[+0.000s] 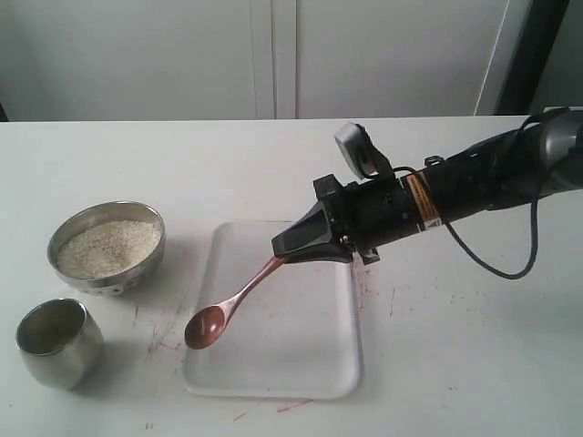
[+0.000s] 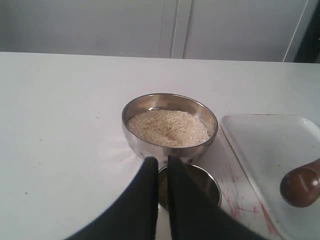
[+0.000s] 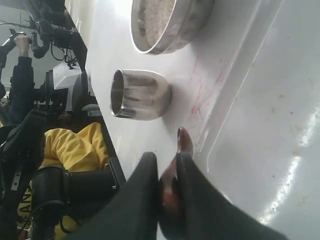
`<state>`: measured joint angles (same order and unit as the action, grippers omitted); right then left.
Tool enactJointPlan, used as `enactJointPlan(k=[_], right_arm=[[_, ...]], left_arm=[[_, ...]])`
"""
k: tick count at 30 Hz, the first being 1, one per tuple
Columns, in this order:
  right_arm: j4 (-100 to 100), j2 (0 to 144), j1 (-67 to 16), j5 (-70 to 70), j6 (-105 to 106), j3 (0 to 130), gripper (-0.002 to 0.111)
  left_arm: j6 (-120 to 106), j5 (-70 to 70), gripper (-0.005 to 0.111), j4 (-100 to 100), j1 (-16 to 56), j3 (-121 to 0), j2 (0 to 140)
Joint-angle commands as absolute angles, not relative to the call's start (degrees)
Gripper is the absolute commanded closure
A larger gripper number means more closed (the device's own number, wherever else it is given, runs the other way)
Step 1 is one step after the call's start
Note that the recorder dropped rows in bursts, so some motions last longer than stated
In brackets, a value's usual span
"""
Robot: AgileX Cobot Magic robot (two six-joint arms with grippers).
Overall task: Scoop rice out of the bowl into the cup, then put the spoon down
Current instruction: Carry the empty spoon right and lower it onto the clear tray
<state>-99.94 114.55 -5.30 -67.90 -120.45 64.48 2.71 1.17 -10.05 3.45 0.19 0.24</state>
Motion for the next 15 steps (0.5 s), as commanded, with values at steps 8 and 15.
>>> enactJointPlan(k=[8,15], right_arm=[[-99.9,114.7,-4.8,-65.5,-120.4,64.7,0.108],[-99.9,114.7,-2.5,-66.1,-120.4,64.7,0.108]], left_arm=[[2.8,1.4,0.092,-10.6,3.4,0.0,0.0],[2.8,1.4,0.092,-10.6,3.4,0.0,0.0]])
